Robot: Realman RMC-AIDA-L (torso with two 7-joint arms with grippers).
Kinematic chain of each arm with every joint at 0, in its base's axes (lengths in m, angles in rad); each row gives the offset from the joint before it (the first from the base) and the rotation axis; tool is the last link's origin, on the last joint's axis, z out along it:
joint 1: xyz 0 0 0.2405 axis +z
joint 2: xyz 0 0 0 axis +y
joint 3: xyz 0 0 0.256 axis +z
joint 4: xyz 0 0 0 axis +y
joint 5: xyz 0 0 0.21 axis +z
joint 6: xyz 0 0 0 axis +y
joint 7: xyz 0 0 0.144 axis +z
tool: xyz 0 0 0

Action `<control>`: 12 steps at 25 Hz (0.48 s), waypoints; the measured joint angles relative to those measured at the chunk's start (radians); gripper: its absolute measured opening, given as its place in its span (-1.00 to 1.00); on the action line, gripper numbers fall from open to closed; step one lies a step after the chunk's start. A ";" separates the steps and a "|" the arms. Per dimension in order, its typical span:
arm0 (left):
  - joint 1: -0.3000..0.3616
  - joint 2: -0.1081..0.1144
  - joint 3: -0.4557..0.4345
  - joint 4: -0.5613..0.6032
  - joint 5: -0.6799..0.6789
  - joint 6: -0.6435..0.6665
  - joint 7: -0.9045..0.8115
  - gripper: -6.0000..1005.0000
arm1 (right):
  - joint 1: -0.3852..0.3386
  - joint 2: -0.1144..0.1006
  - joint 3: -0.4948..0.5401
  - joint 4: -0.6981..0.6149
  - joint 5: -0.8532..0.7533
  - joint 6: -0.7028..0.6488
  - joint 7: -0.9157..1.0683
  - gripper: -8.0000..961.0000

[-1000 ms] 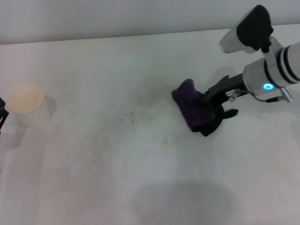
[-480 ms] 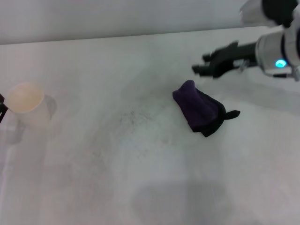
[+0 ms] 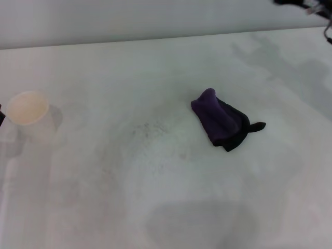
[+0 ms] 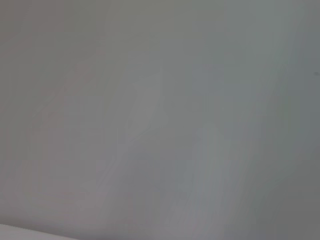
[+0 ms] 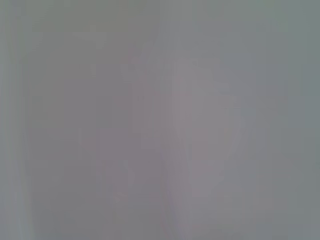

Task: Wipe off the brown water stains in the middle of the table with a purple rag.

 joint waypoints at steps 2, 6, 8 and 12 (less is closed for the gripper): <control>-0.001 0.000 0.000 0.002 -0.009 0.000 0.000 0.77 | 0.002 0.000 0.040 0.115 0.225 0.023 -0.154 0.59; -0.005 0.000 0.000 0.002 -0.027 -0.001 -0.001 0.77 | 0.040 0.001 0.133 0.410 0.573 0.132 -0.486 0.64; -0.011 0.000 0.000 -0.001 -0.039 -0.002 -0.001 0.77 | 0.069 0.001 0.188 0.544 0.674 0.191 -0.698 0.63; -0.032 0.000 0.000 -0.007 -0.072 -0.003 -0.001 0.77 | 0.132 0.007 0.297 0.725 0.723 0.211 -1.143 0.63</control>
